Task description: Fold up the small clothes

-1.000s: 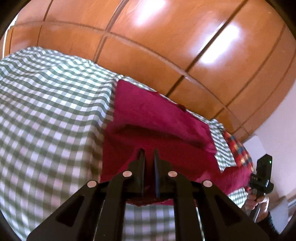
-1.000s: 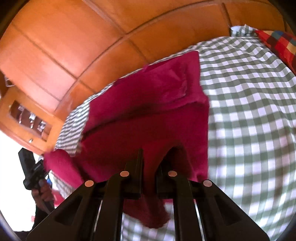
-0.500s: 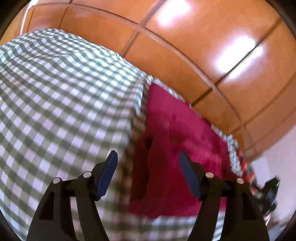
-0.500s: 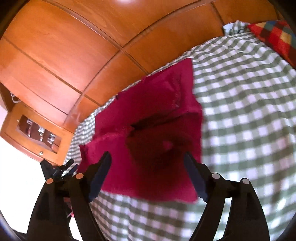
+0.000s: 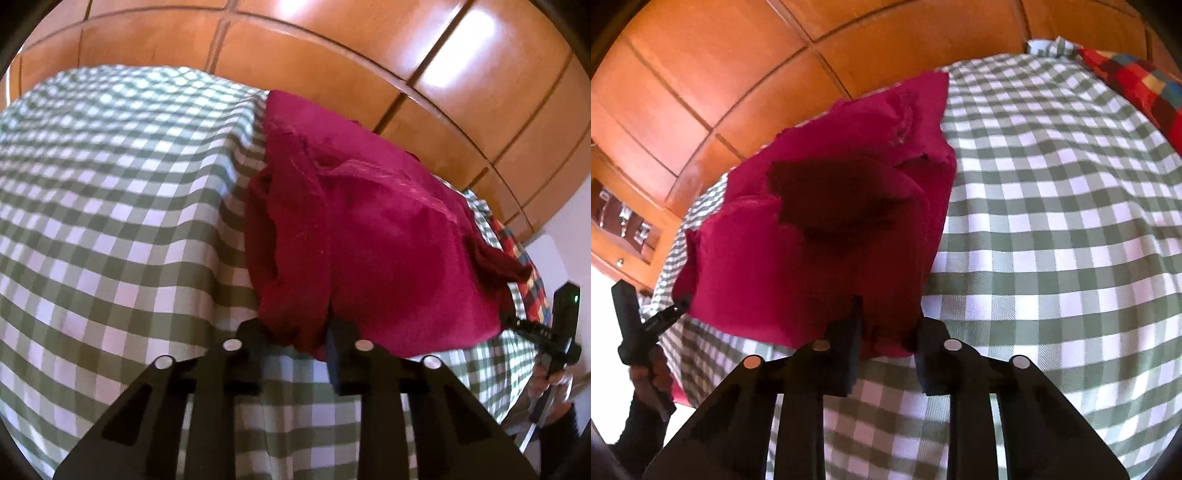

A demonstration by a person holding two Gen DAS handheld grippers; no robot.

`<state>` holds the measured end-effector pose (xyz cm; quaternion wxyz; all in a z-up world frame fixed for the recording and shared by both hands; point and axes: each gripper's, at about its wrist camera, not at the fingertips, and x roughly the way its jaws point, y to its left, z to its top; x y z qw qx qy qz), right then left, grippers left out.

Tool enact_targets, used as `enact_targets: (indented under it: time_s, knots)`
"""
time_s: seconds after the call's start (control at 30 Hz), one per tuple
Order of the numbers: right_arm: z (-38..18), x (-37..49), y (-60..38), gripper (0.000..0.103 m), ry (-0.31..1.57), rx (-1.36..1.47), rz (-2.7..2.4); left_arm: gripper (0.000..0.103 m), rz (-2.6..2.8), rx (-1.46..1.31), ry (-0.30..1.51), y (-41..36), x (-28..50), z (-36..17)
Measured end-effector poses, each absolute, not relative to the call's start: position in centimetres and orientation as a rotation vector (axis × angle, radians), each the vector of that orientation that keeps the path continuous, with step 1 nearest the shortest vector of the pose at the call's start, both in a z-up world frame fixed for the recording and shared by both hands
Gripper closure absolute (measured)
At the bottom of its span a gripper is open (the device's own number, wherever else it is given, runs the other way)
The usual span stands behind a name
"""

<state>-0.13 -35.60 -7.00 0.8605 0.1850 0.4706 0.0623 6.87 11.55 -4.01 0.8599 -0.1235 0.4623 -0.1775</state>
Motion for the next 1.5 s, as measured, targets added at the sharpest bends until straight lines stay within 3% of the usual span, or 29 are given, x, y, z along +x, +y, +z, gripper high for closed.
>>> enact_targets:
  time_s: [0.43,0.5,0.53,0.6,0.83,0.87,1.07,1.1,1.13,1.17,1.33,1.4,1.5]
  knots:
    - [-6.0,-7.3,-35.1,0.082,1.080,0.315,0.211,0.083,-0.449,-0.303,1.015,13.8,-0.7,-3.0]
    - [-5.9,-7.2,-35.1,0.074,1.085,0.292,0.208,0.076,-0.446,-0.269,1.007,13.5,-1.5,-2.9]
    - [-5.8,-7.3,-35.4,0.059,1.083,0.293,0.207,0.071,-0.439,-0.246,0.999,13.3,-1.5,-2.7]
    - [-5.3,-6.6,-36.2,0.032,1.056,0.315,0.177,0.051,-0.409,-0.250,0.979,13.6,-0.8,-2.5]
    - [-3.3,-2.1,-36.3,0.032,0.937,0.244,0.106,0.046,-0.379,-0.204,0.904,13.2,3.8,-1.5]
    - [-3.4,-1.2,-35.6,0.033,0.940,0.205,0.104,0.046,-0.385,-0.196,0.903,13.0,4.3,-1.6]
    - [-4.7,1.7,-33.3,0.071,0.978,0.088,0.100,0.048,-0.436,-0.212,0.890,12.0,6.7,-1.5]
    - [-4.8,1.9,-33.1,0.079,0.983,0.086,0.099,0.049,-0.447,-0.223,0.894,11.9,7.2,-1.6]
    - [-4.8,1.8,-33.1,0.084,0.983,0.084,0.095,0.058,-0.457,-0.233,0.898,11.8,7.5,-1.7]
    - [-4.7,1.6,-33.0,0.086,0.980,0.083,0.092,0.064,-0.474,-0.241,0.904,11.7,7.8,-1.9]
    - [-4.1,0.3,-33.4,0.091,0.961,0.090,0.084,0.066,-0.510,-0.274,0.917,11.3,8.4,-2.6]
    - [-3.8,0.1,-33.3,0.093,0.952,0.084,0.079,0.086,-0.526,-0.293,0.919,11.5,8.5,-2.8]
    - [-2.9,-0.2,-32.9,0.094,0.930,0.071,0.082,0.093,-0.537,-0.292,0.889,11.5,7.9,-2.2]
